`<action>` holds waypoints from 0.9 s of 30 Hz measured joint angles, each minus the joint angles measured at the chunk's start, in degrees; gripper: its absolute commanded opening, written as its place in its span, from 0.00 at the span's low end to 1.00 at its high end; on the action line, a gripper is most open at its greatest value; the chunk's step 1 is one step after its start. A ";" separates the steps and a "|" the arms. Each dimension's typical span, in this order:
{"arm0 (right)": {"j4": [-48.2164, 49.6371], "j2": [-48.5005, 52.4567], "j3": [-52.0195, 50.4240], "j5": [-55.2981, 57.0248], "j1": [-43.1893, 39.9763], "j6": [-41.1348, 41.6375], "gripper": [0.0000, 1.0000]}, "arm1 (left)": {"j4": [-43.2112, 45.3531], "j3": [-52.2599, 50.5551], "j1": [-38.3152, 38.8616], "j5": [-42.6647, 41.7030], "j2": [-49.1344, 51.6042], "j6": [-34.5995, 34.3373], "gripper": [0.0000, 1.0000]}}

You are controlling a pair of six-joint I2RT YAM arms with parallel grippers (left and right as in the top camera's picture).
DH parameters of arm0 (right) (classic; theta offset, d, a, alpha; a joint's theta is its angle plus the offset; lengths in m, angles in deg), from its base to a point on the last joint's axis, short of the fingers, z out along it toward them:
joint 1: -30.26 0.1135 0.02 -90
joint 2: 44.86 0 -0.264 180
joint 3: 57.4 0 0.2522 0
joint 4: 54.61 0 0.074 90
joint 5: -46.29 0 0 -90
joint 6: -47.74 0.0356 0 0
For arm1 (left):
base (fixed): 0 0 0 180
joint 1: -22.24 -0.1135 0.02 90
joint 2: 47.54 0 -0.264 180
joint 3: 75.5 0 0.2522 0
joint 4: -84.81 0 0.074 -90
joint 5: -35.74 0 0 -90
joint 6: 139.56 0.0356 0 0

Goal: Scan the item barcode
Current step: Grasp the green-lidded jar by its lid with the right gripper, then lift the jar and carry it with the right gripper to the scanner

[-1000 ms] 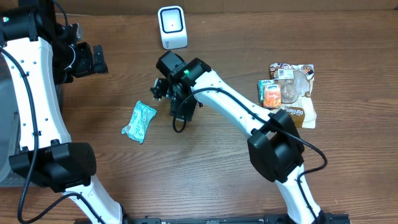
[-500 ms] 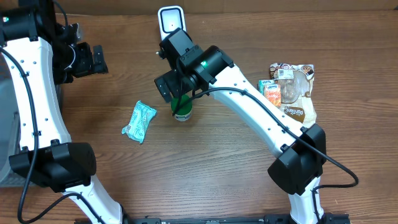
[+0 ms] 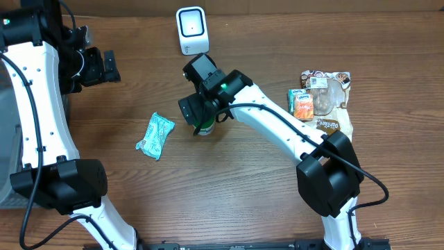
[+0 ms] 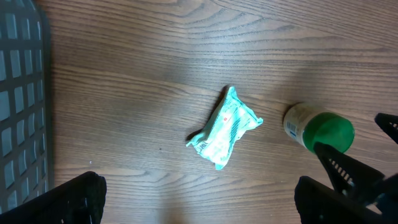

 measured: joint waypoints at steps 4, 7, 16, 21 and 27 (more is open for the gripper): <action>2.47 0.00 -1.27 0.00 0.00 -3.76 1.00 | 0.00 0.00 0.00 0.02 0.00 0.00 1.00; 4.15 0.00 -1.97 0.04 0.00 -6.08 1.00 | 0.00 0.00 0.00 0.02 0.00 0.00 1.00; 5.31 0.02 -4.22 0.02 0.00 -9.55 0.96 | 0.00 0.00 0.00 0.02 0.00 0.00 1.00; 5.35 0.20 -4.22 -0.02 0.00 -10.54 0.95 | 0.00 0.00 0.00 0.02 0.00 0.00 0.99; 5.35 1.01 -4.26 -0.04 0.00 -11.41 0.92 | 0.00 0.00 0.00 0.00 0.00 0.00 0.99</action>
